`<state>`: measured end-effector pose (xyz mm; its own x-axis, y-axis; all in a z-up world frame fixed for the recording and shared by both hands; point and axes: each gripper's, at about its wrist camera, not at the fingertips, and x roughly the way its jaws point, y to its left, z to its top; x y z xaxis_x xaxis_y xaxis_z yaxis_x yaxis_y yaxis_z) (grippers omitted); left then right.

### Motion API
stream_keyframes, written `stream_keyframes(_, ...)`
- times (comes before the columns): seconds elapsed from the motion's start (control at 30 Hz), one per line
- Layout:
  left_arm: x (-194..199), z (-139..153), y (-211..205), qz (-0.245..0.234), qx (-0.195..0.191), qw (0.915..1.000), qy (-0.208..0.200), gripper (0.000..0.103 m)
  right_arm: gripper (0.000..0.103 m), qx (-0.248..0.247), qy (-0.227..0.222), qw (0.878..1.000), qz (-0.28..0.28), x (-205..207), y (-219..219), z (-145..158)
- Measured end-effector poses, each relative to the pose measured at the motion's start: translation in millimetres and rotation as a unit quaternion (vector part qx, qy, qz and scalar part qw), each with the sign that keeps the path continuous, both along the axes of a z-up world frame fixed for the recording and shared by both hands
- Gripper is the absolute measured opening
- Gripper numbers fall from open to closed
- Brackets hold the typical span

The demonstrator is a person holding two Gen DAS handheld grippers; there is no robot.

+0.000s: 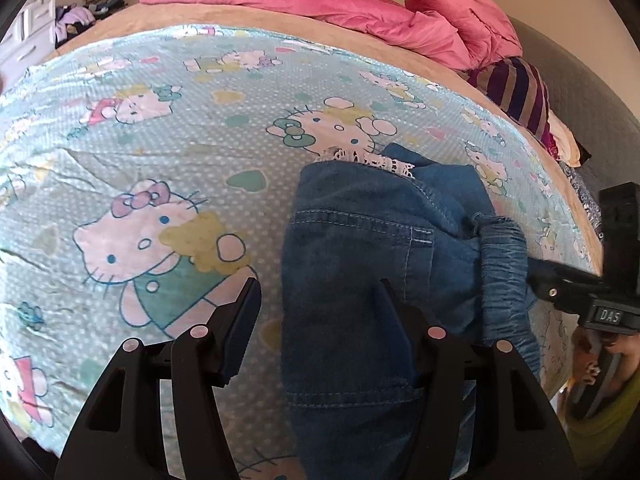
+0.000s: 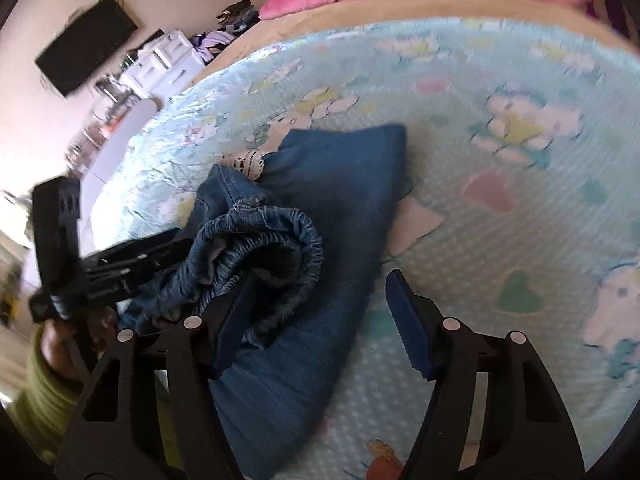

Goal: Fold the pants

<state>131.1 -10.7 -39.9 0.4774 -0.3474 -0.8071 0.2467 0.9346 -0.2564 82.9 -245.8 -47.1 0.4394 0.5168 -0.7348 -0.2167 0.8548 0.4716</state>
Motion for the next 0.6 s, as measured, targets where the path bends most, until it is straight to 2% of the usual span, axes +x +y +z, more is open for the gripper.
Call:
stream_keyframes(0.13, 2.0, -1.5, -6.7, -0.006, -0.002, 1.0, -0.001, 0.056, 0.057, 0.014, -0.003, 1.0, 0.02, 4.3, 7.3, -3.5)
stream_keyframes(0.23, 2.5, 0.0, -11.7, -0.014, -0.01, 0.9998, -0.001, 0.039, 0.028, 0.022, -0.019, 0.999, 0.036, 6.2, 13.7, -1.0)
stream_keyframes(0.27, 1.4, 1.5, -13.4, -0.015, -0.007, 0.9998, -0.004, 0.031, 0.024, 0.014, -0.03, 0.999, 0.04, 3.9, 16.7, 2.4)
stream_keyframes(0.3, -0.5, 4.2, -16.4, -0.018, 0.0, 0.9998, -0.012, 0.025, 0.022, 0.001, -0.046, 0.998, 0.046, 0.0, 21.2, 7.8)
stream_keyframes(0.4, -4.4, 11.5, -18.9, -0.017, 0.008, 0.9994, -0.028, 0.017, 0.018, -0.008, -0.074, 0.996, 0.055, -4.2, 25.8, 21.5)
stream_keyframes(0.6, 4.3, 32.2, -16.4, 0.0, -0.001, 0.9984, -0.056, 0.016, 0.017, -0.027, -0.12, 0.99, 0.072, 8.9, 39.8, 45.9)
